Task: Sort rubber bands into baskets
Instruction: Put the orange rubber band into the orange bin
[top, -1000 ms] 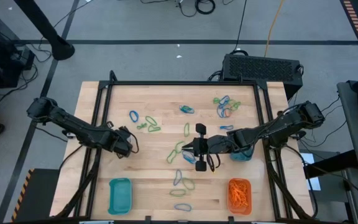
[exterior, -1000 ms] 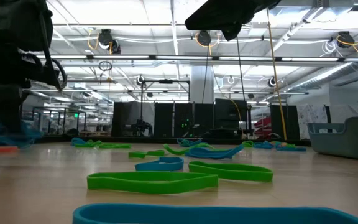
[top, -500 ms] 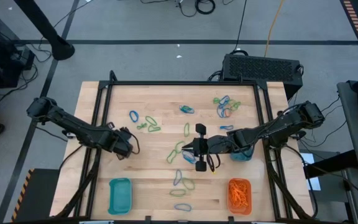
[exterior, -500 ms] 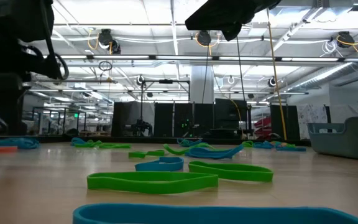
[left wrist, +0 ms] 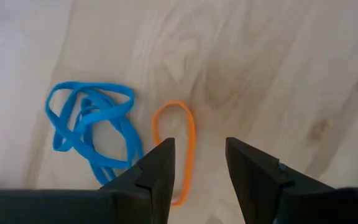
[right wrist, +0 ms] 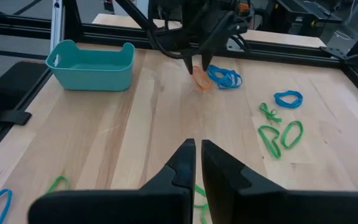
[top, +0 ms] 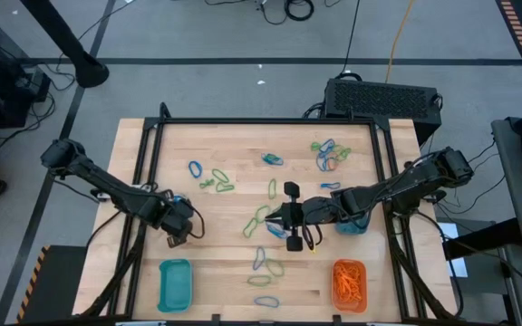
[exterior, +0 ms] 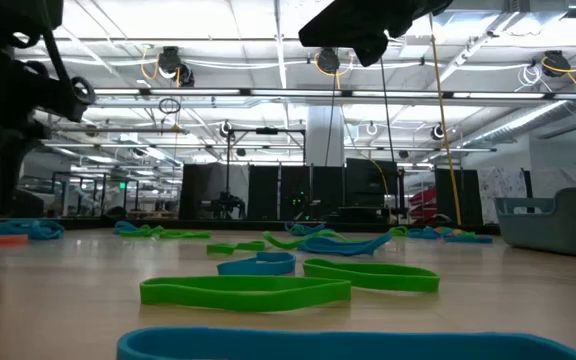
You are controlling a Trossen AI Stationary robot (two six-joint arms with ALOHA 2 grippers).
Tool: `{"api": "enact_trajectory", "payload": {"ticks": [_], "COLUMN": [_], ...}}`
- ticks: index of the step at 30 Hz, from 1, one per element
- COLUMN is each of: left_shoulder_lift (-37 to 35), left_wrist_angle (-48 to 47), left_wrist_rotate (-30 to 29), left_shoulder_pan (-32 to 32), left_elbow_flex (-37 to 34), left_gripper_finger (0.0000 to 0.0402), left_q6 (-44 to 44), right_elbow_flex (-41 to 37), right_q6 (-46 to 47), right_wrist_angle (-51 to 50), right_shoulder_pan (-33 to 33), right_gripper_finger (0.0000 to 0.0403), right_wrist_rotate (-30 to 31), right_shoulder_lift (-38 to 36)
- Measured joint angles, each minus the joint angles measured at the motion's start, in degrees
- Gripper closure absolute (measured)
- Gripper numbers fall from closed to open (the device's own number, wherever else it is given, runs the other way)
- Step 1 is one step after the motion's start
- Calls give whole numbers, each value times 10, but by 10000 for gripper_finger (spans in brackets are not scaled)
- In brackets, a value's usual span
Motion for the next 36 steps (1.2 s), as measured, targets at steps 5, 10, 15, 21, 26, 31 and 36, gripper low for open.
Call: {"api": "enact_trajectory", "payload": {"ticks": [5,10,15,21,26,31,36], "left_shoulder_lift": [0,0,-1,-2,-2,-1,-13], "left_wrist_angle": [40,86,98,126,132,137,156], "left_wrist_rotate": [-5,1,-1,4,4,2,-19], "left_shoulder_pan": [4,16,24,35,38,38,39], "left_elbow_flex": [-34,-66,-83,-100,-101,-95,-62], "left_gripper_finger": [251,251,253,297,385,397,399], "left_q6": [1,2,-4,-3,-4,18,62], "right_elbow_flex": [0,0,0,0,0,0,0], "right_q6": [0,0,0,-7,-17,-38,-39], "right_wrist_angle": [-1,-1,-1,-1,0,0,10], "right_shoulder_pan": [0,1,1,1,0,0,0], "right_gripper_finger": [385,385,385,385,385,385,385], "right_wrist_rotate": [0,0,0,0,1,1,1], "right_shoulder_lift": [0,0,0,0,0,0,0]}}
